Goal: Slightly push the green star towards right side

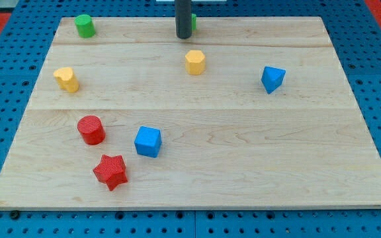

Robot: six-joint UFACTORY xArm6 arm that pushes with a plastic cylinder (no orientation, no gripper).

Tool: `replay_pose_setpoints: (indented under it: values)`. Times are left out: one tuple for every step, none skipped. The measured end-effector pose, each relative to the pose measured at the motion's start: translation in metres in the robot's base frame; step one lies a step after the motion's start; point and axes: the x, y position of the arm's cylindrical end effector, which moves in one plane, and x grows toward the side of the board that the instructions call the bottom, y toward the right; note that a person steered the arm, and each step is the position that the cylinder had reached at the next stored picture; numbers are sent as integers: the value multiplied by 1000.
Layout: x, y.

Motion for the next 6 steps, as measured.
replay_pose_setpoints:
  values:
    - [34,-24]
    - [33,-84]
    - [-3,-134]
    - [-71,-124]
    - [-71,-106]
    - [-69,-48]
